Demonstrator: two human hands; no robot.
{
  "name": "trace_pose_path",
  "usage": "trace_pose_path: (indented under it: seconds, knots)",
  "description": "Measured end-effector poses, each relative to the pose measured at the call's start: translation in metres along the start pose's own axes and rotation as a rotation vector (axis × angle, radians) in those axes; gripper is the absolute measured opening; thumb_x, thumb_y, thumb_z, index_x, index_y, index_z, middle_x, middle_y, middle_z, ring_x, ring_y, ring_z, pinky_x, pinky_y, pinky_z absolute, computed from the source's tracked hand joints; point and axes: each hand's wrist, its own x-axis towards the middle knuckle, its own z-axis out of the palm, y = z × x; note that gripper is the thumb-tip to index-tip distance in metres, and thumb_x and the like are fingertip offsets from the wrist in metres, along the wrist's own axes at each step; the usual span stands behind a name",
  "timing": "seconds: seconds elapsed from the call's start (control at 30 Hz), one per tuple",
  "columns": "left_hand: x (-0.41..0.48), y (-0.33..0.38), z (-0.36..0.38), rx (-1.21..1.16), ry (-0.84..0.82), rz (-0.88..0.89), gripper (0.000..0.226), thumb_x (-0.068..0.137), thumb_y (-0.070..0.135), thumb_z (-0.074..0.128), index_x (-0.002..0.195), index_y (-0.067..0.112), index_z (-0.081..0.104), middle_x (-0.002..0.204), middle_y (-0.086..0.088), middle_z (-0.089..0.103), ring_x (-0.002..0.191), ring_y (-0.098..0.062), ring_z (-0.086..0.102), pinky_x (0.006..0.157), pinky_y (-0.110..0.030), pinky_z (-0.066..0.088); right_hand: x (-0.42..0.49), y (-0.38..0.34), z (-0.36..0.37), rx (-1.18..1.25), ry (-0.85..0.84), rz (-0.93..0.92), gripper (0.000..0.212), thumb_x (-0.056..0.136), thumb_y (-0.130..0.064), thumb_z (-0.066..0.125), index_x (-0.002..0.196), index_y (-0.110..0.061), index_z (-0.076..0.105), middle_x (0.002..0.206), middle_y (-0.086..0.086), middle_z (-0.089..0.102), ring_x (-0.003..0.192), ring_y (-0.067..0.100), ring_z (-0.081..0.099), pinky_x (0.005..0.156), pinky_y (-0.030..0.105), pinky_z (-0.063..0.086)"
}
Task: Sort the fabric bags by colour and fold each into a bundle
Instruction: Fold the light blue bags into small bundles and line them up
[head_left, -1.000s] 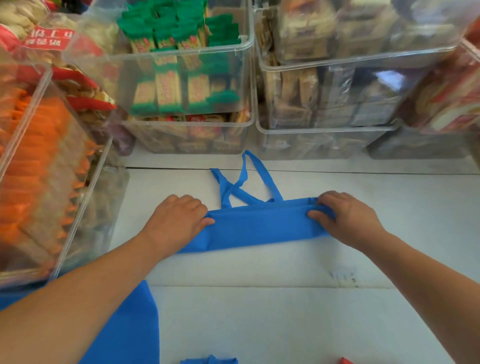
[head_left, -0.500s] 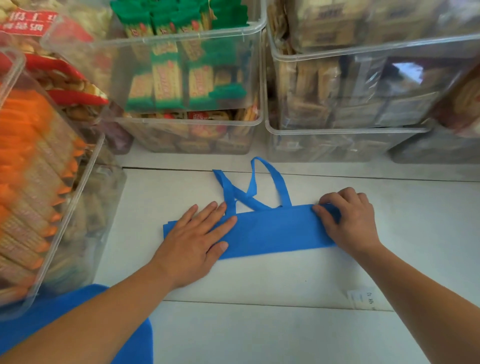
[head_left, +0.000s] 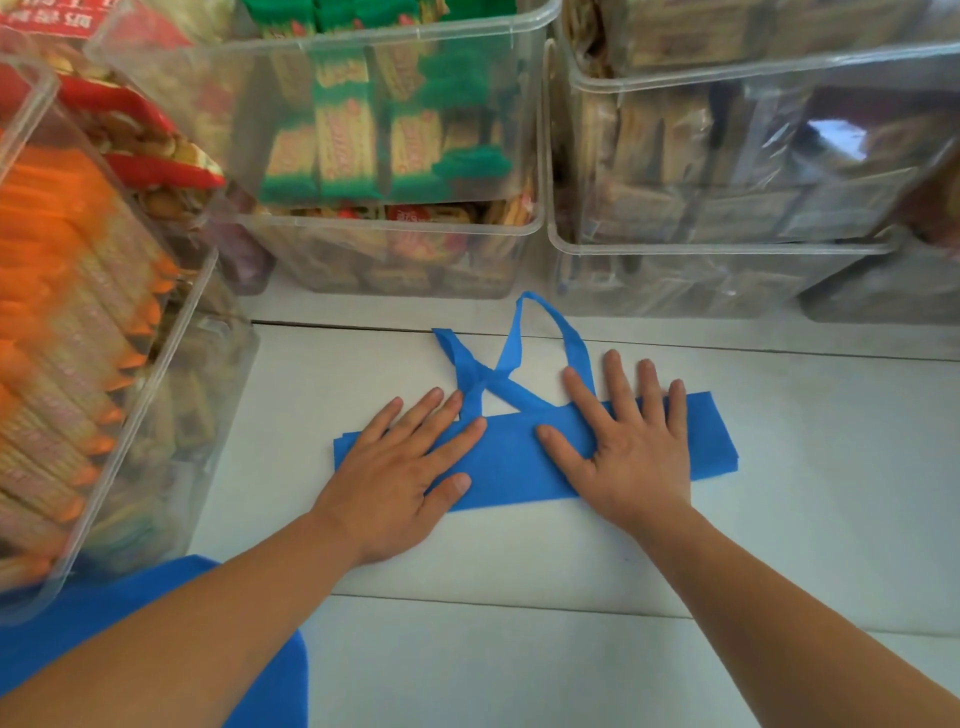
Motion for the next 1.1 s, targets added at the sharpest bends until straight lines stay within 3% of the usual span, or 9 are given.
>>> trace_pose_path:
  seconds: [0.13, 0.23, 0.47, 0.6, 0.73, 0.83, 0.9, 1.0, 1.1]
  knots:
    - [-0.006, 0.003, -0.001, -0.079, 0.093, -0.066, 0.055, 0.107, 0.048, 0.021, 0.161, 0.041, 0.023, 0.171, 0.005, 0.017, 0.157, -0.014, 0.014, 0.126, -0.04, 0.014, 0.0, 0.005, -0.004, 0.03, -0.063, -0.034, 0.087, 0.082, -0.095, 0.004, 0.158, -0.054, -0.003, 0.172, -0.007, -0.012, 0.158, 0.03, -0.013, 0.125, 0.055, -0.011]
    - [-0.021, 0.004, -0.005, -0.071, 0.23, -0.242, 0.058, 0.099, 0.053, 0.037, 0.149, 0.027, 0.049, 0.136, 0.0, 0.057, 0.119, -0.026, 0.053, 0.095, -0.047, 0.052, 0.001, 0.017, -0.007, 0.046, -0.067, -0.071, 0.089, 0.08, -0.097, 0.002, 0.158, -0.055, -0.004, 0.172, -0.009, -0.012, 0.158, 0.025, -0.014, 0.125, 0.055, -0.012]
    - [-0.026, 0.018, -0.017, -0.231, 0.046, -0.508, 0.049, 0.084, 0.073, 0.063, 0.101, 0.028, 0.052, 0.095, 0.012, 0.055, 0.094, -0.018, 0.055, 0.086, -0.036, 0.044, -0.009, 0.008, -0.007, -0.031, 0.011, 0.047, 0.076, 0.089, -0.089, 0.016, 0.156, -0.059, -0.004, 0.17, 0.004, -0.021, 0.156, 0.033, -0.019, 0.119, 0.061, -0.014]
    - [-0.031, 0.039, -0.027, -0.212, -0.004, -0.518, 0.042, 0.09, 0.067, 0.058, 0.089, 0.026, 0.048, 0.089, 0.009, 0.049, 0.092, -0.02, 0.053, 0.082, -0.035, 0.044, -0.031, -0.029, 0.005, 0.049, 0.198, -0.041, 0.047, 0.102, -0.048, 0.052, 0.148, -0.039, 0.048, 0.167, 0.017, 0.024, 0.149, 0.051, 0.024, 0.112, 0.067, 0.029]
    - [-0.05, 0.06, -0.046, -0.6, 0.06, -0.555, 0.024, 0.094, 0.037, 0.066, 0.081, 0.021, 0.052, 0.071, 0.005, 0.057, 0.068, -0.016, 0.055, 0.061, -0.03, 0.042, -0.049, -0.024, 0.019, 0.21, 0.177, -0.19, 0.053, 0.097, -0.056, 0.044, 0.139, -0.03, 0.064, 0.157, 0.023, 0.042, 0.138, 0.054, 0.038, 0.108, 0.063, 0.034]
    - [-0.069, 0.077, -0.062, -0.946, 0.021, -0.615, 0.011, 0.088, 0.013, 0.064, 0.092, 0.023, 0.06, 0.063, 0.004, 0.056, 0.049, -0.009, 0.048, 0.048, -0.022, 0.039, -0.067, -0.018, 0.011, 0.429, 0.273, -0.314, 0.033, 0.091, -0.034, 0.061, 0.116, -0.019, 0.076, 0.13, 0.018, 0.059, 0.114, 0.04, 0.054, 0.091, 0.059, 0.046]
    - [-0.079, 0.085, -0.072, -1.047, 0.055, -0.64, 0.021, 0.086, 0.007, 0.062, 0.097, 0.024, 0.057, 0.062, 0.003, 0.052, 0.047, -0.01, 0.045, 0.046, -0.022, 0.038, -0.093, -0.019, 0.007, 0.518, 0.265, -0.407, 0.039, 0.08, -0.022, 0.059, 0.115, -0.019, 0.076, 0.116, 0.006, 0.065, 0.108, 0.033, 0.059, 0.09, 0.059, 0.048]
    - [-0.088, 0.102, -0.088, -1.127, 0.091, -0.708, 0.02, 0.089, 0.005, 0.061, 0.098, 0.022, 0.062, 0.062, 0.003, 0.055, 0.048, -0.008, 0.049, 0.048, -0.022, 0.041, -0.14, -0.023, 0.004, 0.544, 0.079, -0.469, 0.068, 0.078, -0.039, 0.057, 0.146, -0.034, 0.055, 0.145, -0.005, 0.058, 0.145, 0.027, 0.043, 0.119, 0.061, 0.028]
    - [-0.093, 0.116, -0.096, -1.226, 0.034, -0.668, 0.011, 0.092, 0.016, 0.067, 0.097, 0.022, 0.074, 0.085, -0.005, 0.074, 0.076, -0.014, 0.069, 0.08, -0.034, 0.058, -0.156, -0.023, 0.007, 0.561, 0.012, -0.429, 0.063, 0.093, -0.06, 0.056, 0.151, -0.046, 0.041, 0.151, -0.015, 0.051, 0.152, 0.019, 0.032, 0.127, 0.051, 0.015]
